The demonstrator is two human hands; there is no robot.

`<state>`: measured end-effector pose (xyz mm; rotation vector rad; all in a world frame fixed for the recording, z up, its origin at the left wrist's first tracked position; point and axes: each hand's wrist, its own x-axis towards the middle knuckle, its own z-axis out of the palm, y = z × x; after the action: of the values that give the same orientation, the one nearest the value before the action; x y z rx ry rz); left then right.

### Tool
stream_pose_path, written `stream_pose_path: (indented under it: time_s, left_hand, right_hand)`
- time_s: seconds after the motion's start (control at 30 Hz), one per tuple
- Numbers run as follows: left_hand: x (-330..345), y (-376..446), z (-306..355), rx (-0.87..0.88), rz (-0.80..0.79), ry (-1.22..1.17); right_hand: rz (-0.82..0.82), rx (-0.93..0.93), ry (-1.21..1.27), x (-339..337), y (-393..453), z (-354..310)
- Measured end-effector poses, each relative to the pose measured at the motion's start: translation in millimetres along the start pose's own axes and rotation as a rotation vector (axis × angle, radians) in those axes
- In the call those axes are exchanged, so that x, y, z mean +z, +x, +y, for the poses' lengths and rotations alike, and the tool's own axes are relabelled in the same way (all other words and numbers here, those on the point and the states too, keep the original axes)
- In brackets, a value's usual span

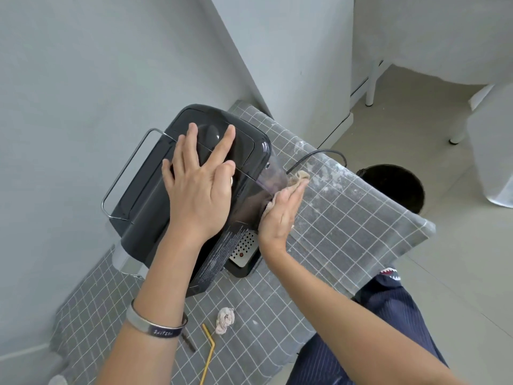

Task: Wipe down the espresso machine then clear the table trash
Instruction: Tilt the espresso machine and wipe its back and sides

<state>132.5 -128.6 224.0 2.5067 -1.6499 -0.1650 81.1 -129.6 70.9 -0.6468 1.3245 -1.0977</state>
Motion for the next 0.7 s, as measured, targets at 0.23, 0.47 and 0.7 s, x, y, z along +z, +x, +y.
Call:
stream_pose_path:
  time_s: [0.23,0.47,0.7]
  left_hand:
    - [-2,0,0,0.009,-0.010,-0.001]
    - [-1,1,1,0.020,0.000,0.023]
    - [-1,-1,2,0.066,0.003,0.040]
  right_hand:
    - [-0.124,-0.324,0.004,13,-65,-47]
    - [-0.075,-0.237,-0.071,6,20,-41]
    - [-0.152,-0.135,-0.089,1,-59,-3]
